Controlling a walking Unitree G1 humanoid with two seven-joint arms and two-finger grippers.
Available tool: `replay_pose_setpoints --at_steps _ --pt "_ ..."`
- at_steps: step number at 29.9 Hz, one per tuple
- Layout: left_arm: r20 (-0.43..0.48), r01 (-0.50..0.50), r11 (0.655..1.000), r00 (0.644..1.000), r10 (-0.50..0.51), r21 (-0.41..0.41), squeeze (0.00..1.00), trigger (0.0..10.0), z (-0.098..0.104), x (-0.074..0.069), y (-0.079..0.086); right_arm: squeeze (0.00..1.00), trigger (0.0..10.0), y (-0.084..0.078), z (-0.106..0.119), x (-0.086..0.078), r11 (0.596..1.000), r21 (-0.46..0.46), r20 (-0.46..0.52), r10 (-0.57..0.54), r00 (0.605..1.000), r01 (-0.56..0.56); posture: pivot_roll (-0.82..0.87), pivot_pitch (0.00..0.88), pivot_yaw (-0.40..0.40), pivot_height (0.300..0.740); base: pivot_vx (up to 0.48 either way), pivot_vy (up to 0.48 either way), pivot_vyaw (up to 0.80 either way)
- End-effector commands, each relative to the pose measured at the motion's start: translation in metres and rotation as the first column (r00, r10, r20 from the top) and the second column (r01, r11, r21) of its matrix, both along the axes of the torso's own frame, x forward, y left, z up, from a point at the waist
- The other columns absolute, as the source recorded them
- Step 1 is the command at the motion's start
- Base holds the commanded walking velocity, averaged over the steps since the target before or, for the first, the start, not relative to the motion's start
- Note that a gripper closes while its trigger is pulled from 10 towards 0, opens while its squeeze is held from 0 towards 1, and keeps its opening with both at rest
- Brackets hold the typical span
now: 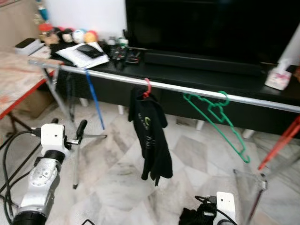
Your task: Hang hanger
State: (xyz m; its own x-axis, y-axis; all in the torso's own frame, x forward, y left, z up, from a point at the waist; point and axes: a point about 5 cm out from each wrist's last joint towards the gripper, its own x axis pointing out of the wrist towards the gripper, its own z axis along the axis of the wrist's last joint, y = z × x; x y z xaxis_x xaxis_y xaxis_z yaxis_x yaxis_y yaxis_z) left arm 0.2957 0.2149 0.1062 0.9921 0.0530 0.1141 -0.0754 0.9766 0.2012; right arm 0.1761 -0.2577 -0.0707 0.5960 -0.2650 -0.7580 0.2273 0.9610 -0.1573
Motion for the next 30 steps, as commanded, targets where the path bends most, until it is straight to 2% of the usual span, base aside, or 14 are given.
replay_pose_setpoints --at_steps 1,11,16,19,30 --pt "0.017 0.014 1.0 1.0 -0.014 0.006 0.0 10.0 0.007 0.003 -0.005 0.0 10.0 -0.003 0.0 -0.002 1.0 0.005 -0.002 -0.028 1.0 0.028 -0.04 0.005 0.0 0.74 0.304 0.0 0.0" --pt "0.002 0.052 0.999 0.999 -0.052 0.005 0.0 10.0 0.012 0.008 -0.013 0.0 10.0 0.003 -0.002 -0.002 0.999 0.034 0.001 -0.027 1.0 0.027 -0.06 0.016 0.009 0.74 0.305 0.0 0.0" --pt "0.003 0.046 0.999 0.999 -0.046 -0.001 0.0 10.0 0.014 0.01 -0.012 0.0 10.0 0.004 -0.001 0.0 1.0 0.024 -0.003 0.002 1.0 -0.002 -0.05 0.026 0.009 0.74 0.31 0.0 0.0" --pt "-0.024 0.029 0.999 0.999 -0.03 -0.032 0.0 10.0 0.012 0.011 -0.009 0.0 10.0 0.005 -0.002 0.001 1.0 0.016 -0.01 0.02 1.0 -0.02 -0.05 0.027 0.008 0.74 0.307 0.0 0.18" --pt "-0.068 -0.008 0.998 0.998 0.004 -0.057 0.0 10.0 0.012 0.015 -0.004 0.0 10.0 0.004 -0.001 0.002 0.999 0.029 0.001 -0.013 1.0 0.013 -0.05 0.025 0.007 0.74 0.307 0.0 0.0"
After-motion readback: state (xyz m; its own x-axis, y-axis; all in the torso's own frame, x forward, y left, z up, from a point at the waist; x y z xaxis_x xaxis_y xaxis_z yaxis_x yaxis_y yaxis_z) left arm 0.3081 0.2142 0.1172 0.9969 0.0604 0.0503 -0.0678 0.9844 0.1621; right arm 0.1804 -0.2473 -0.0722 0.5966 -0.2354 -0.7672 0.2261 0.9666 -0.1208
